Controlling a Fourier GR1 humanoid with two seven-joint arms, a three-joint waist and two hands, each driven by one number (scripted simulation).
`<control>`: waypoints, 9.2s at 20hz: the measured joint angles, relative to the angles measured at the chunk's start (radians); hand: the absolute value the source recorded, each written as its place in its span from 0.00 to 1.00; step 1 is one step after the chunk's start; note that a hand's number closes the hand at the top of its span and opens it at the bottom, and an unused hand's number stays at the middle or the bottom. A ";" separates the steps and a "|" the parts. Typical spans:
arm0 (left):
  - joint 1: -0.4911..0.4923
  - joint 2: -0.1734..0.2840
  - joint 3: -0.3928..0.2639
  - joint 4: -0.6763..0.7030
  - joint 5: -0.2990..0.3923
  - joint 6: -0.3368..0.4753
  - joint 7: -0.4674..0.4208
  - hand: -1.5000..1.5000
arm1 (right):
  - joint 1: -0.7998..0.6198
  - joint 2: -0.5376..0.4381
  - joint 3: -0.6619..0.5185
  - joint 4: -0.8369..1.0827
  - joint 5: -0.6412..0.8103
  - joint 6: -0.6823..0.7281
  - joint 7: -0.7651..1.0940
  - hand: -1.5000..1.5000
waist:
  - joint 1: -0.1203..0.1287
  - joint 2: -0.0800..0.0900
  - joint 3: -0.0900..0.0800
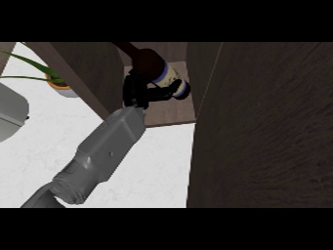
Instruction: Pick up the wine, place it into the cabinet and close the cabinet
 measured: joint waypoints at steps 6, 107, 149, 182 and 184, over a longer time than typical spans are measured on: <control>0.047 -0.001 -0.076 -0.061 0.056 0.033 -0.009 1.00 | -0.016 0.001 0.005 0.012 -0.005 0.003 -0.002 0.00 | -0.021 0.003 -0.001; 0.809 0.666 -0.423 -1.485 -0.184 0.122 -0.090 1.00 | 0.121 -0.111 0.089 -0.092 -0.040 0.156 0.074 1.00 | 0.116 -0.031 0.001; 1.438 1.204 0.167 -1.382 0.073 -0.581 -0.254 0.00 | -0.635 -0.005 0.653 0.305 0.164 -0.679 0.179 1.00 | 0.177 -0.027 -0.003; 1.526 1.108 0.429 -1.260 0.032 -0.757 -0.088 0.00 | -1.117 0.035 0.336 1.373 -0.592 0.267 0.051 1.00 | 0.156 -0.020 -0.001; 1.539 1.102 0.452 -1.264 0.026 -0.763 -0.077 0.00 | -1.129 0.034 0.330 1.416 -0.600 0.294 0.019 1.00 | 0.159 -0.024 0.000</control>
